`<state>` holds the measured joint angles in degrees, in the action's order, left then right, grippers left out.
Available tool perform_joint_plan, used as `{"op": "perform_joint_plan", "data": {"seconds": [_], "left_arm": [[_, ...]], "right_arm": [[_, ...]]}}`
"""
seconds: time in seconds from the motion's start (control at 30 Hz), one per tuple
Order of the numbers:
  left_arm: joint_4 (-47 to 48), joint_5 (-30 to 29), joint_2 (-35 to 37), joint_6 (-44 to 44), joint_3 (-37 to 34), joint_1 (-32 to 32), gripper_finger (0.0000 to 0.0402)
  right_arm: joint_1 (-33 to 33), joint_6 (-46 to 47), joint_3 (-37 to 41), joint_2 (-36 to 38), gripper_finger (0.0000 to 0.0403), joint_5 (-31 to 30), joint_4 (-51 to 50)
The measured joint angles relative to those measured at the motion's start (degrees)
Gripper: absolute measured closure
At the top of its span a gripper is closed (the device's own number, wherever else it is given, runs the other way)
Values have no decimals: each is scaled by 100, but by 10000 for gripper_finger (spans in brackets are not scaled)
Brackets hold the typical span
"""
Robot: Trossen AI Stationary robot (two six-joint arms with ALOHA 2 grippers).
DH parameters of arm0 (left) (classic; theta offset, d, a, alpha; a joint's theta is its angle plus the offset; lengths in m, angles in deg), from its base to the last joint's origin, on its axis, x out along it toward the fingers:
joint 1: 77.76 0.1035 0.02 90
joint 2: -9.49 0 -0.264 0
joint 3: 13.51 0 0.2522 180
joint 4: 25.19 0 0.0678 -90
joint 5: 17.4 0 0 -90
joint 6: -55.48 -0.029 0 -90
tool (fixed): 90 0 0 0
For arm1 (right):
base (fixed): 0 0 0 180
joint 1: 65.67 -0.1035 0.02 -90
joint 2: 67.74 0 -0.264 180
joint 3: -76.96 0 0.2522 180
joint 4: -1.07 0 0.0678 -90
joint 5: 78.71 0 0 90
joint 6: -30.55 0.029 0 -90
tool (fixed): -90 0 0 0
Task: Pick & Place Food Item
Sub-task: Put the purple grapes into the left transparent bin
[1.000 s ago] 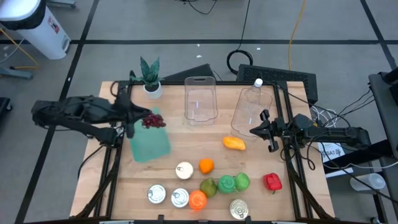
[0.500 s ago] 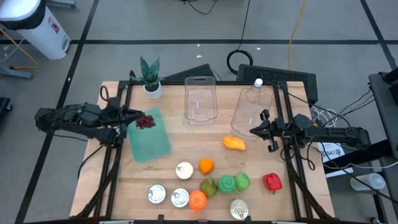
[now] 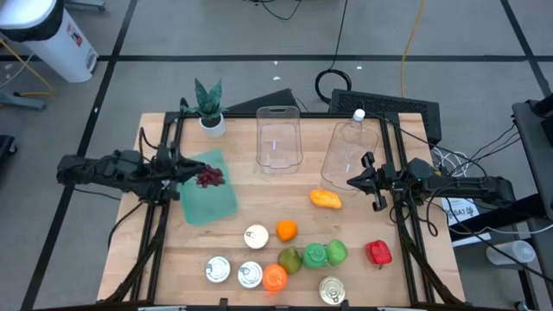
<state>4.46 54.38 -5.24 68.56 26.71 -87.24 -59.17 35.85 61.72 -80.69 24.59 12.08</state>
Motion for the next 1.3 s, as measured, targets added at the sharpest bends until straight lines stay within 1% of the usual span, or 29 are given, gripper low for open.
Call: {"op": "perform_joint_plan", "data": {"seconds": [0.1, 0.33, 0.63, 0.8, 1.07, 1.2, 1.3], "left_arm": [[-467, 68, 24, -180, -272, 1, 352], [-908, 173, 38, -425, -673, 9, 352], [-1294, 171, 100, -395, -1175, 17, 352], [-1263, 169, 162, -350, -1350, 20, 352], [-1293, 92, 462, -215, -1350, 90, 352], [-1310, 50, 345, -56, -1007, 320, 352], [-1237, 271, 20, -46, -573, 484, 352]], "right_arm": [[0, 2, -2, 0, 399, 0, 0], [-2, 2, -2, 0, 399, 19, -103], [-2, 100, -2, 2, 399, 24, -107], [-2, 109, -1, 2, 399, 39, -106], [-2, 88, -2, 1, 399, 44, -104], [-2, 4, 0, 0, 399, 44, -46], [-2, 4, -1, 2, 399, 46, 43]]}}
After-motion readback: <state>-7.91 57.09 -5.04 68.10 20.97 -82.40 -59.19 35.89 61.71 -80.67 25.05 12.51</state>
